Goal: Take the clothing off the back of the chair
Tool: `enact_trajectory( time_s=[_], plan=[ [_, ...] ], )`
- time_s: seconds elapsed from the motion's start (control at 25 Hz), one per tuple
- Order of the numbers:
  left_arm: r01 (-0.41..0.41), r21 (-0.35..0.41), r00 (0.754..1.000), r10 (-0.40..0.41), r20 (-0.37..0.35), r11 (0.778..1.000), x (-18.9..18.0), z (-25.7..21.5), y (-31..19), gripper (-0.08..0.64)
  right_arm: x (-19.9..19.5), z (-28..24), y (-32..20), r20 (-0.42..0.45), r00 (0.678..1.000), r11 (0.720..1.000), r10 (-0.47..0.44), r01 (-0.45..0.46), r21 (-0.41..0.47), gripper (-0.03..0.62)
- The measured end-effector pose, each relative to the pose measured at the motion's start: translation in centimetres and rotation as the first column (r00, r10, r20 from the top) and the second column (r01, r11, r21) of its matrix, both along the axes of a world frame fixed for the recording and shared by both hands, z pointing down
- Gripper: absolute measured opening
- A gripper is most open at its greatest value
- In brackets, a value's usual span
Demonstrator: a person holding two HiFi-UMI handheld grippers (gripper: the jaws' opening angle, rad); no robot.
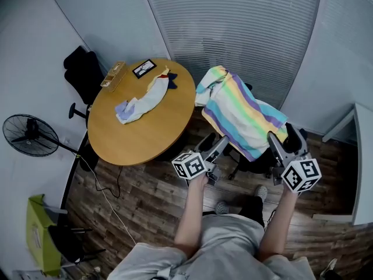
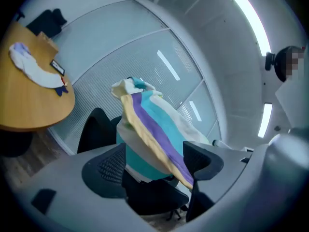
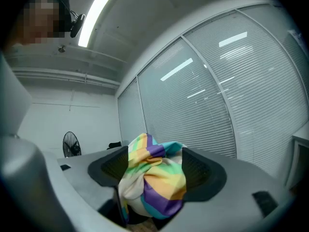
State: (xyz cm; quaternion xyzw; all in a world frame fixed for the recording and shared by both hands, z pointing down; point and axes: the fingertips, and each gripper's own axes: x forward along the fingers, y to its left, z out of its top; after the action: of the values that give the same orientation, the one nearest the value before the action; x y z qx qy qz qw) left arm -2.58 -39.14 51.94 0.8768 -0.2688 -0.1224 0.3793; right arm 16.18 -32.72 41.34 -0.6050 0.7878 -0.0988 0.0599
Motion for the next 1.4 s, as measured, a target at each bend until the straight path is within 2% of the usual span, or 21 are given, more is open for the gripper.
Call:
enact_trajectory(
  time_s=[0.12, 0.28, 0.48, 0.64, 0.92, 1.24, 1.28, 1.4],
  plan=[
    [0.005, -0.061, 0.994, -0.011, -0.108, 0.998, 0.2, 0.8, -0.6, 0.371, 0.0, 0.2, -0.2, -0.015, 1.000, 1.000, 0.006, -0.006, -0.011, 0.342],
    [0.009, -0.125, 0.972, -0.039, -0.233, 0.992, 0.5, 1.4, -1.7, 0.374, 0.2, 0.1, -0.3, -0.036, 0.999, 1.000, 0.002, -0.003, -0.022, 0.348],
    [0.001, -0.152, 0.957, -0.045, -0.286, 0.988, 1.5, 1.4, -2.8, 0.376, 0.3, 0.3, -1.0, -0.084, 0.996, 0.998, -0.024, 0.019, -0.058, 0.365],
    [0.005, -0.158, 0.957, -0.050, -0.284, 0.988, 1.9, 1.5, -3.7, 0.376, 0.1, 0.7, -1.8, -0.082, 0.995, 0.995, -0.063, 0.056, -0.083, 0.374],
    [-0.008, -0.143, 0.970, -0.027, -0.240, 0.990, 2.4, 1.4, -4.4, 0.374, -0.9, 1.1, -3.3, -0.096, 0.987, 0.986, -0.125, 0.113, -0.124, 0.376],
    [0.004, -0.107, 0.977, -0.027, -0.211, 0.994, 2.2, 0.9, -4.9, 0.373, -2.6, 1.2, -3.8, -0.220, 0.956, 0.977, -0.193, 0.166, -0.136, 0.371],
    [0.005, -0.100, 0.978, -0.026, -0.205, 0.995, 2.3, 0.8, -4.9, 0.370, -2.9, 1.1, -3.8, -0.242, 0.949, 0.975, -0.203, 0.174, -0.137, 0.363],
    [0.007, -0.073, 0.983, -0.020, -0.184, 0.997, 2.3, 0.3, -4.8, 0.344, -4.0, 1.0, -3.6, -0.307, 0.924, 0.972, -0.226, 0.193, -0.133, 0.283]
  ],
)
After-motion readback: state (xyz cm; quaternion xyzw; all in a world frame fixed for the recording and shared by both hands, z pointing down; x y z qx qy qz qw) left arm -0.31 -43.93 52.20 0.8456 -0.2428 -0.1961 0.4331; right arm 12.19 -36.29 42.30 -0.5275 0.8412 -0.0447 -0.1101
